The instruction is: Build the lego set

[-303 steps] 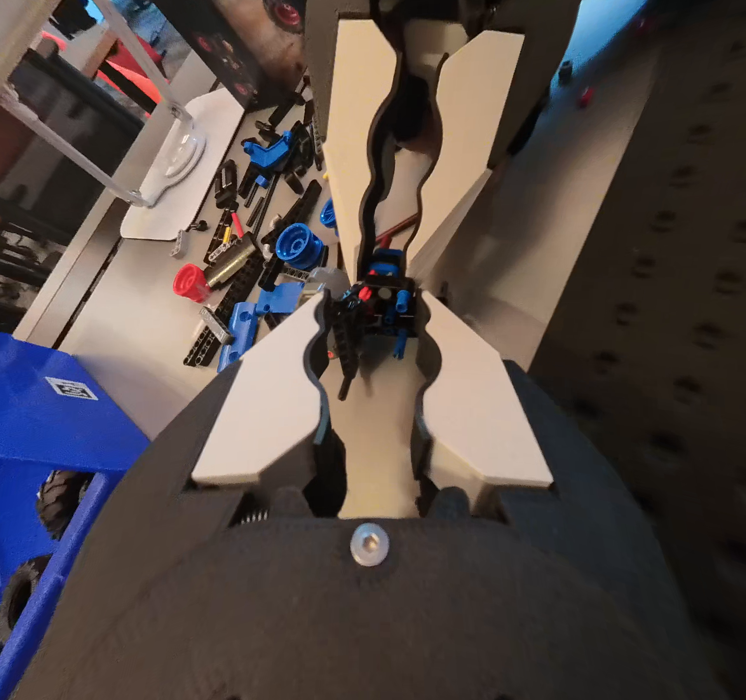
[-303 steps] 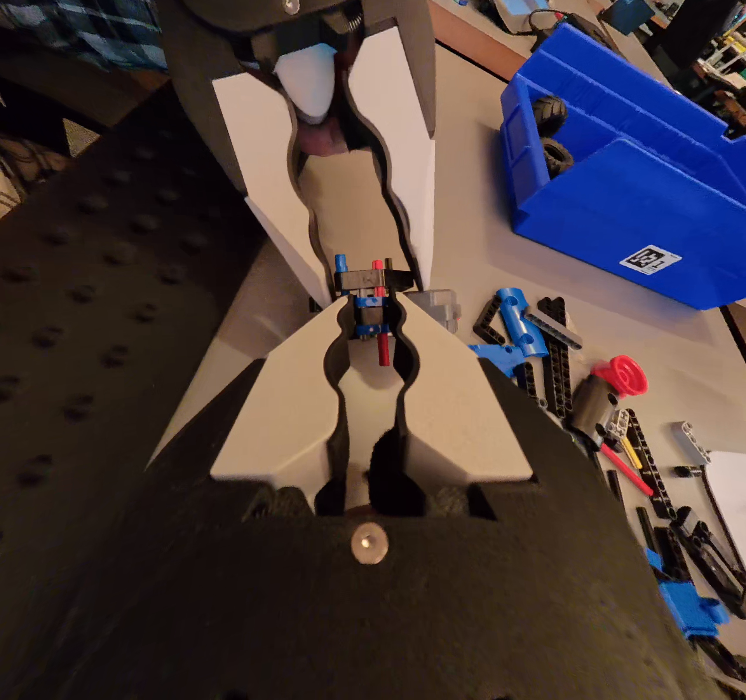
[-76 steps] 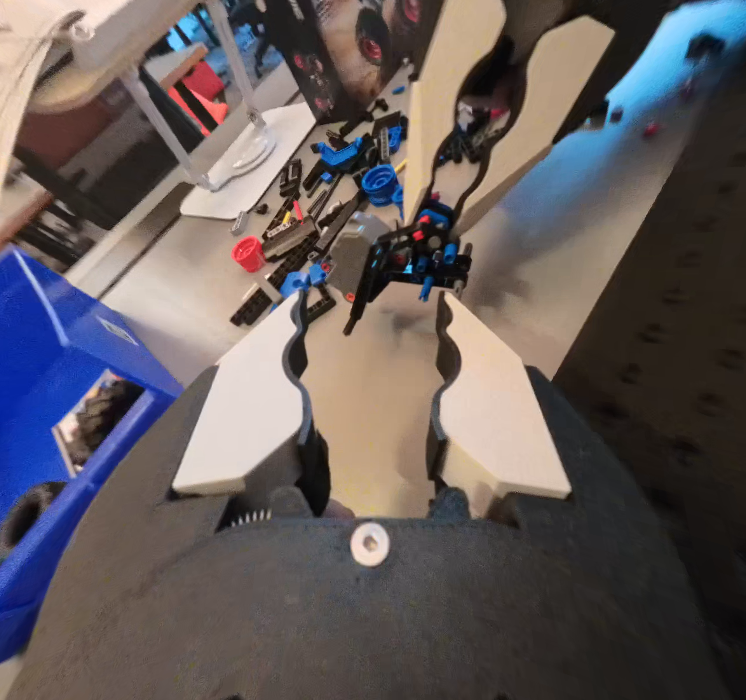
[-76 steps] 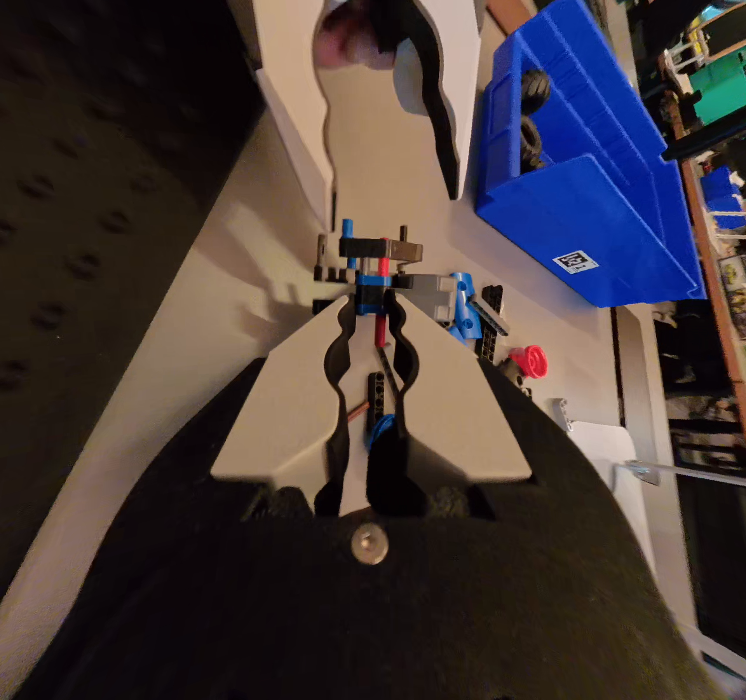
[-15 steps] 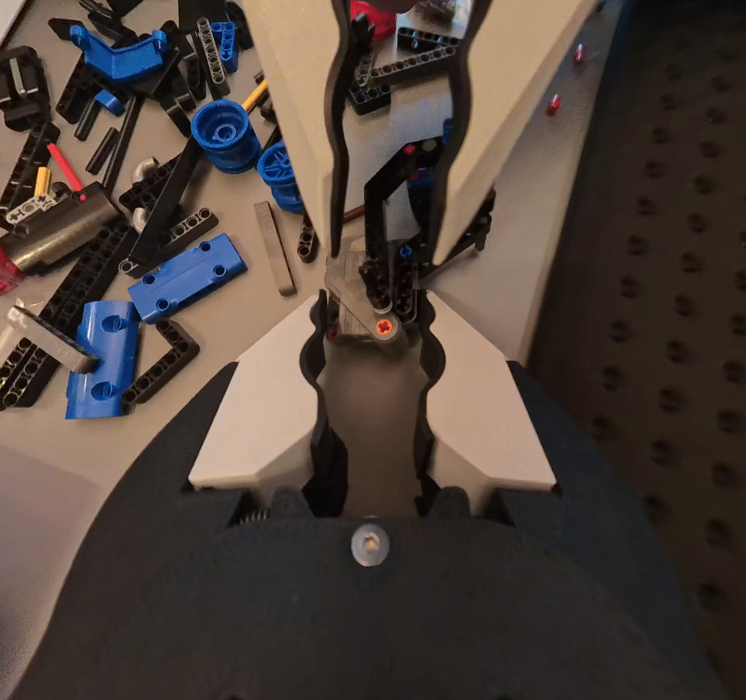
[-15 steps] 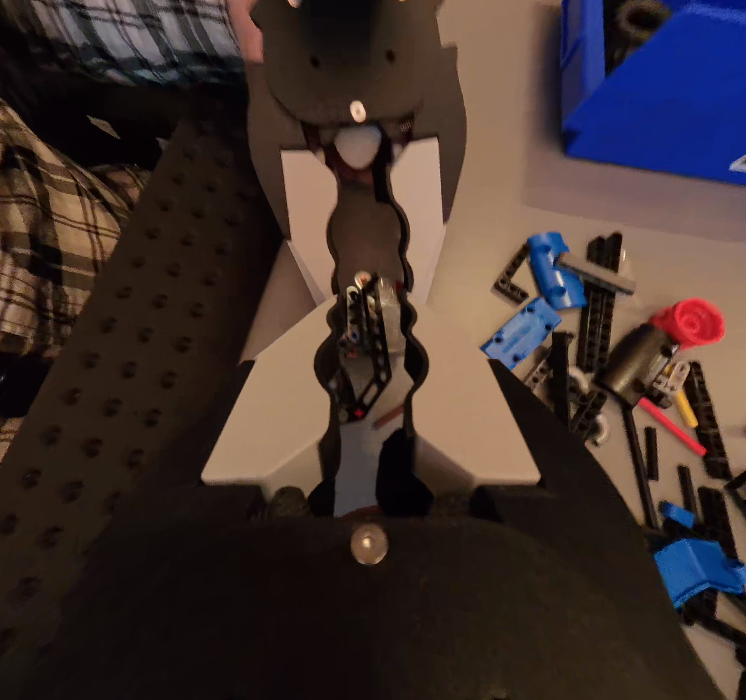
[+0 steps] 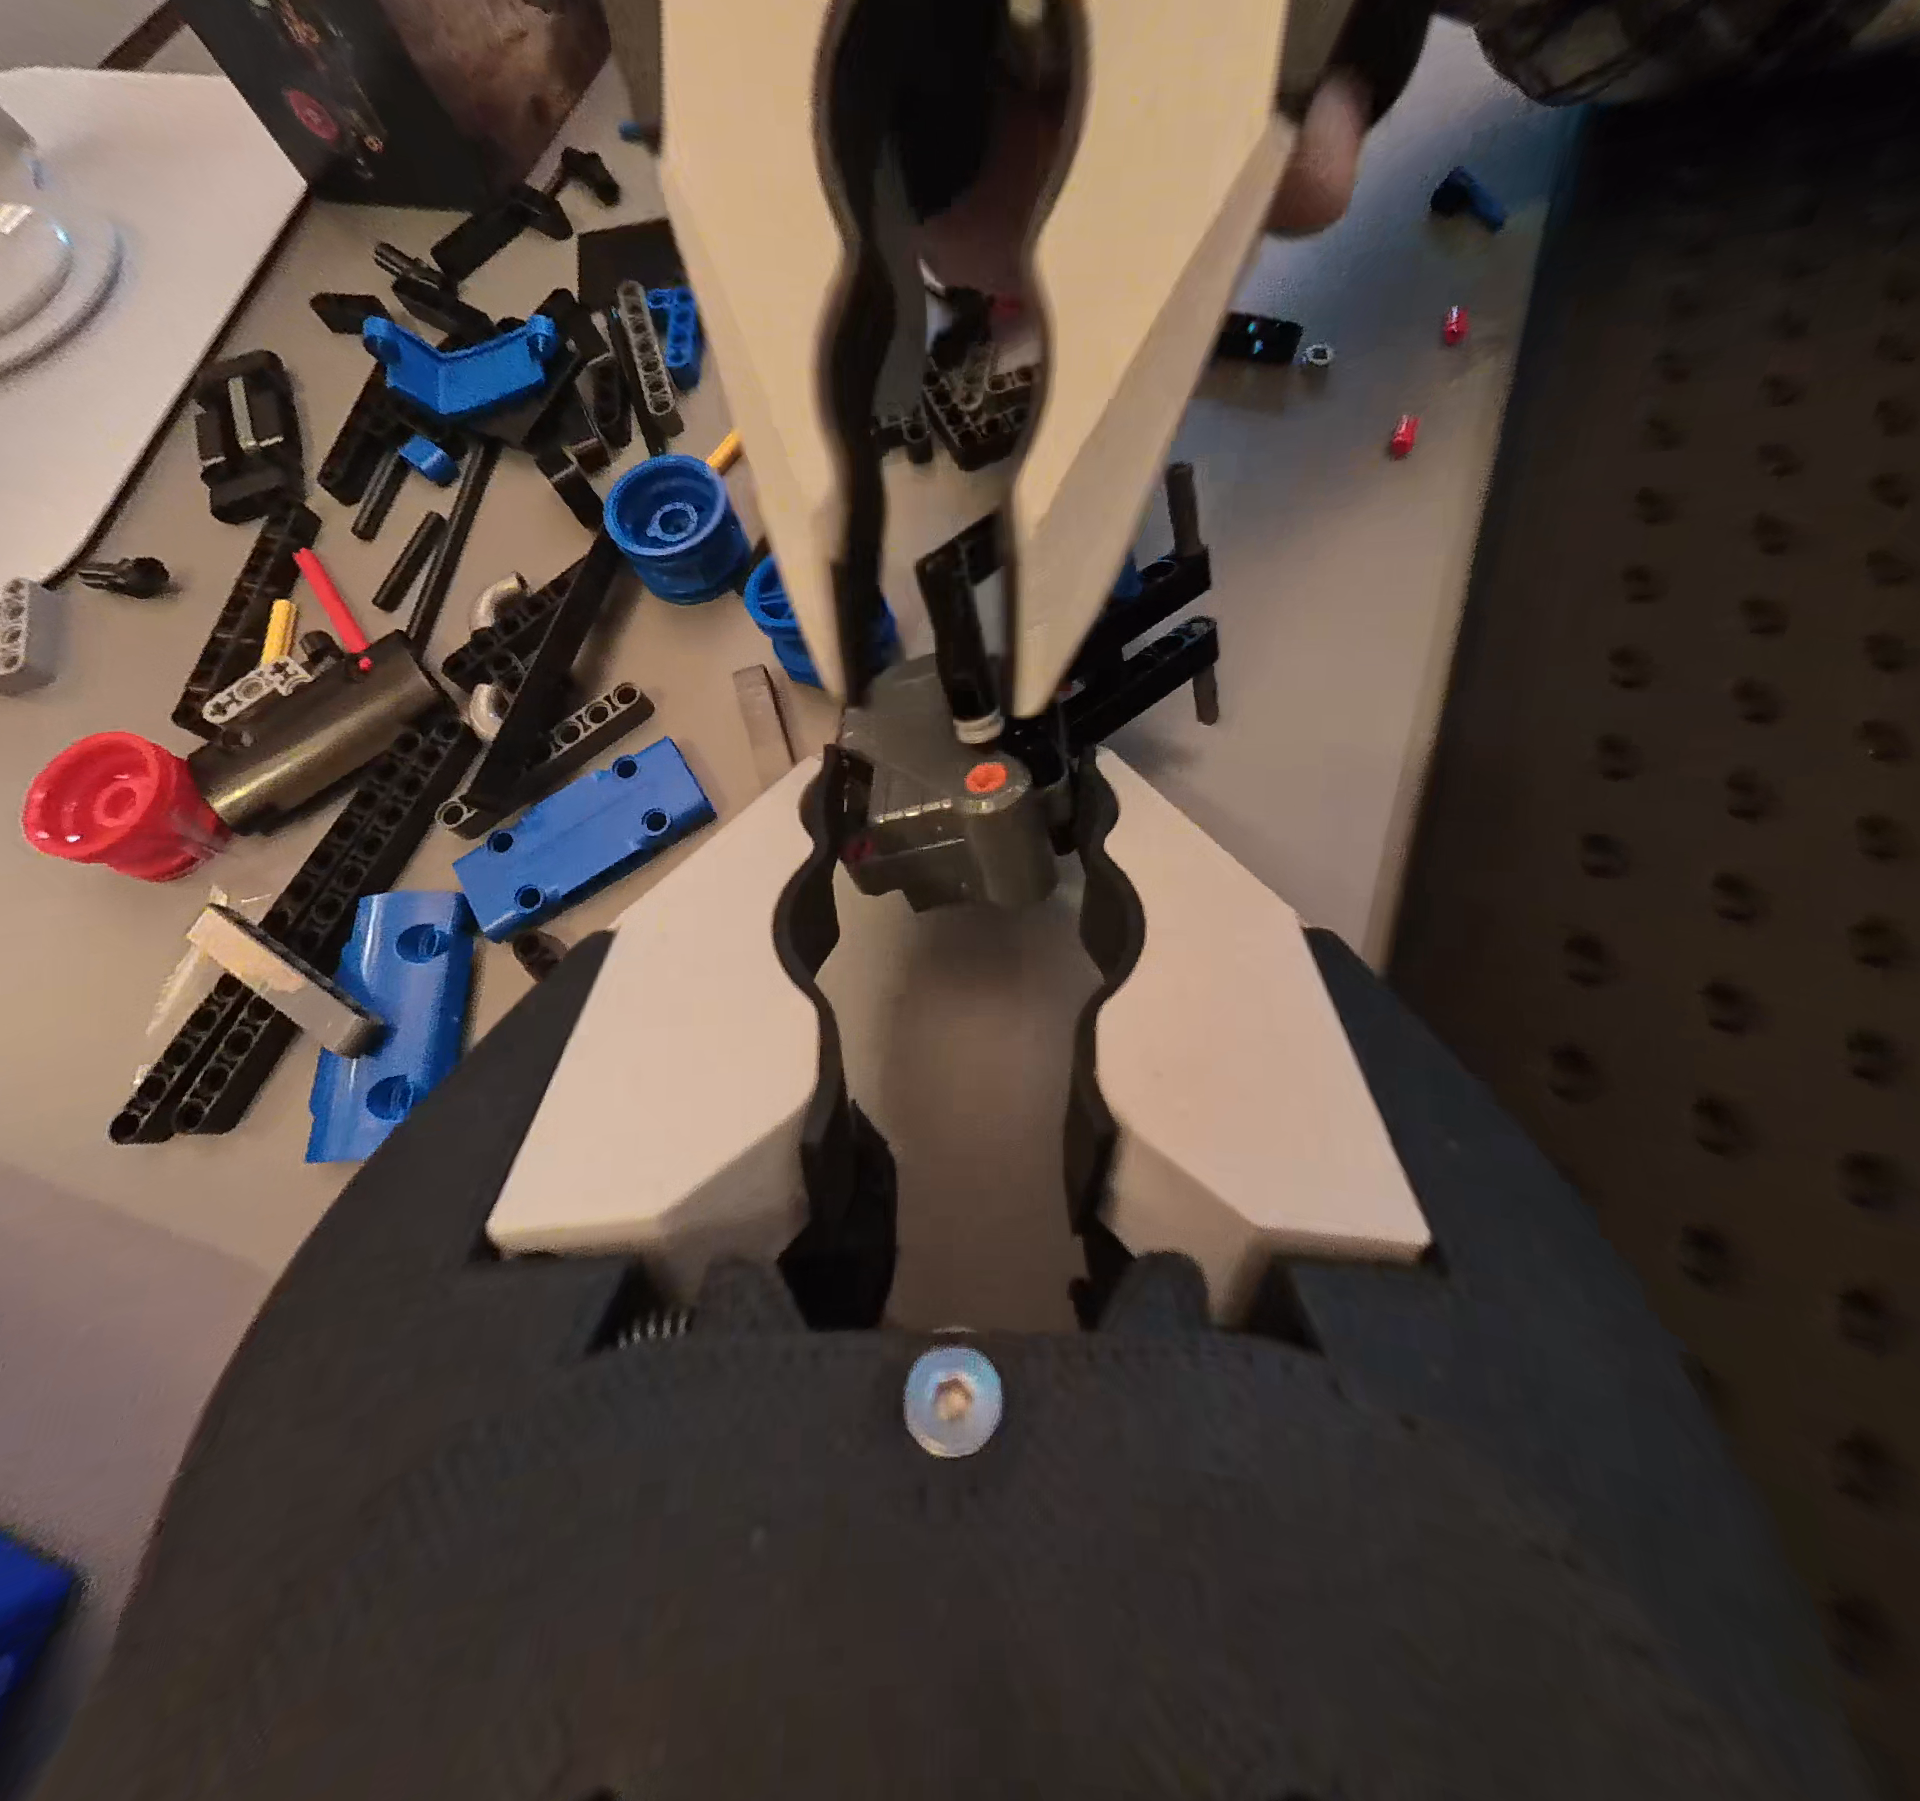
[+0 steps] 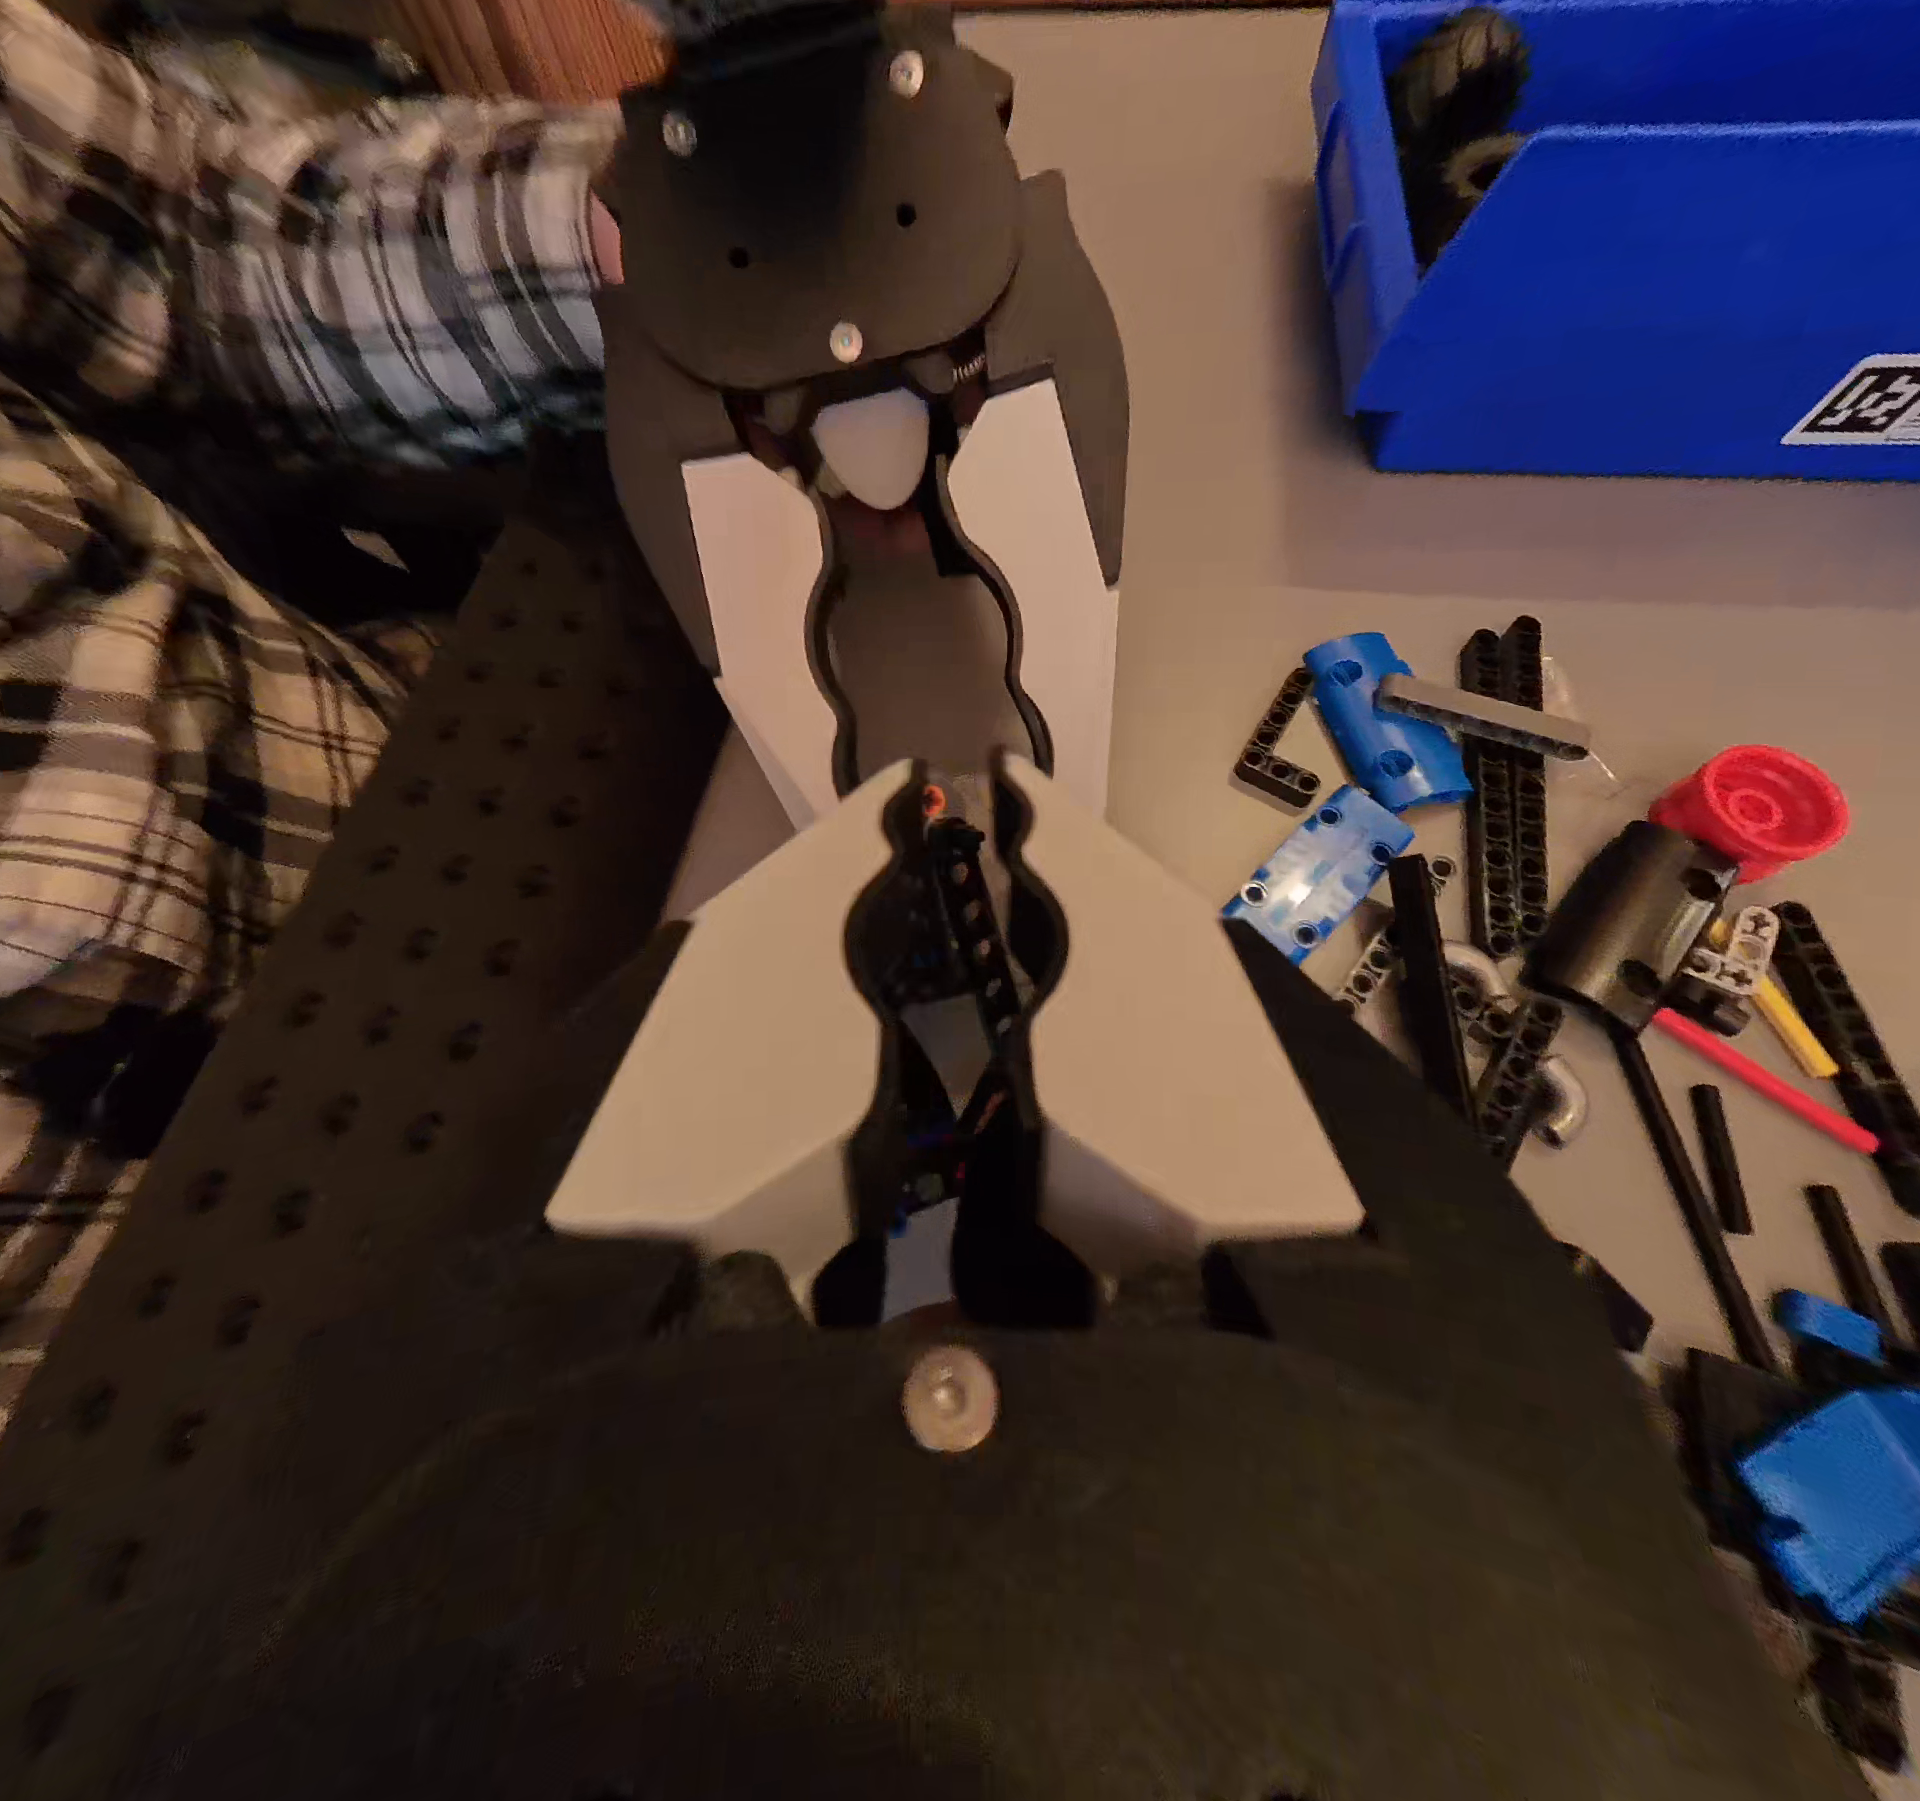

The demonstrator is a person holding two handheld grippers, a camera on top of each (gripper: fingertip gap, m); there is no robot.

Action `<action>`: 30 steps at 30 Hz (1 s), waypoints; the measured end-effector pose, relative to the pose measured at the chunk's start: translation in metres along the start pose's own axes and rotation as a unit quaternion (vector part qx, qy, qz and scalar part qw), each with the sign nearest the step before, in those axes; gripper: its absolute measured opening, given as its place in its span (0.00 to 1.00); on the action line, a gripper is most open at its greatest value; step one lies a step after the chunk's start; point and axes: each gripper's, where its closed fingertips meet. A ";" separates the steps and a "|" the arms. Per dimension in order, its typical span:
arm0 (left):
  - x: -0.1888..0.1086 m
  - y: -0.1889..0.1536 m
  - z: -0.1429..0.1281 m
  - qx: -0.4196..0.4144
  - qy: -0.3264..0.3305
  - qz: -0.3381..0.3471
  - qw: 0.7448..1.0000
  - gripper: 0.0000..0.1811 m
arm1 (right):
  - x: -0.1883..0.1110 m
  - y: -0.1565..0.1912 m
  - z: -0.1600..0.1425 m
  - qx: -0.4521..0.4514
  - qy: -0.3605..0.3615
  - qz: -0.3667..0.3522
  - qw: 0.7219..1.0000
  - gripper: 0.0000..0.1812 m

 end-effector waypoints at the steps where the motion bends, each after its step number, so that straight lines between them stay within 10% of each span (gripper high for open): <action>1: 0.000 0.001 0.000 -0.001 -0.002 0.002 1.000 0.23 | -0.003 -0.001 0.001 0.008 -0.009 0.001 1.000 0.13; 5: 0.001 -0.001 0.001 -0.003 -0.007 -0.006 1.000 0.23 | -0.006 -0.001 -0.001 -0.013 -0.004 -0.003 1.000 0.00; 30: 0.002 -0.004 0.013 -0.010 -0.036 -0.032 0.999 0.22 | -0.024 0.009 -0.005 -0.087 0.002 0.044 0.995 0.00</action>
Point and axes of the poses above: each gripper's, where its closed fingertips meet, x out along the fingers, z out of its top, y = z × x across the jaws, and after that the axes turned 15 degrees about -x, right-handed
